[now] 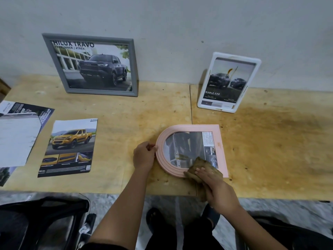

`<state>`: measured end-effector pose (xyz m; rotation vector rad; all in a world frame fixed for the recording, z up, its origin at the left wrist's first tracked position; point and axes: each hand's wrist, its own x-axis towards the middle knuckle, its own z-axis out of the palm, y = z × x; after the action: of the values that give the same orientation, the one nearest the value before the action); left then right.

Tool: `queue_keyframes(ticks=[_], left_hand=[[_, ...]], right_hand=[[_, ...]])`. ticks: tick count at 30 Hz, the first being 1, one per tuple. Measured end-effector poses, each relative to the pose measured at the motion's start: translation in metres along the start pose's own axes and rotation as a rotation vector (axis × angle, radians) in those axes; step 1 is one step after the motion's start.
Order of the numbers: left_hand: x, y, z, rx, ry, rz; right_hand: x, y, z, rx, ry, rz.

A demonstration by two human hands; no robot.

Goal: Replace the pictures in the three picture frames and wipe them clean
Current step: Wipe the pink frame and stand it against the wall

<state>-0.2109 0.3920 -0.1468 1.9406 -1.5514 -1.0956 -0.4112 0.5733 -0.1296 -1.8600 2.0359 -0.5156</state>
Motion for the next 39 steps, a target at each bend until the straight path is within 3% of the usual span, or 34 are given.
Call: queue_keyframes(ticks=[8,12,17,19,22,24,28,33,39], left_hand=[[0.004,-0.002,0.000,0.001,-0.035,-0.025],[0.004,-0.002,-0.003,0.034,-0.094,0.022],[-0.014,-0.002,0.003,0.087,-0.074,0.114],[-0.019,-0.005,0.005,0.145,-0.013,0.150],[-0.021,-0.015,0.011,0.197,0.046,0.217],[-0.022,-0.019,0.018,0.177,0.053,0.245],[-0.030,-0.018,0.036,0.230,0.053,0.217],[-0.033,-0.022,0.046,0.384,0.146,0.282],[-0.034,-0.026,0.050,0.401,0.172,0.305]], right_hand=[[-0.011,0.013,-0.023,-0.039,0.013,0.234],[0.002,0.014,-0.036,0.220,-0.057,0.426],[0.023,0.016,-0.052,0.682,0.326,0.684],[0.028,0.015,-0.057,0.738,0.466,0.771],[0.023,0.010,-0.060,0.515,0.552,0.688],[0.017,0.006,-0.058,0.267,0.499,0.552],[0.009,0.007,-0.022,-0.146,0.104,0.317],[0.020,0.008,-0.001,-0.231,-0.058,0.419],[0.034,0.013,-0.004,-0.244,-0.041,0.434]])
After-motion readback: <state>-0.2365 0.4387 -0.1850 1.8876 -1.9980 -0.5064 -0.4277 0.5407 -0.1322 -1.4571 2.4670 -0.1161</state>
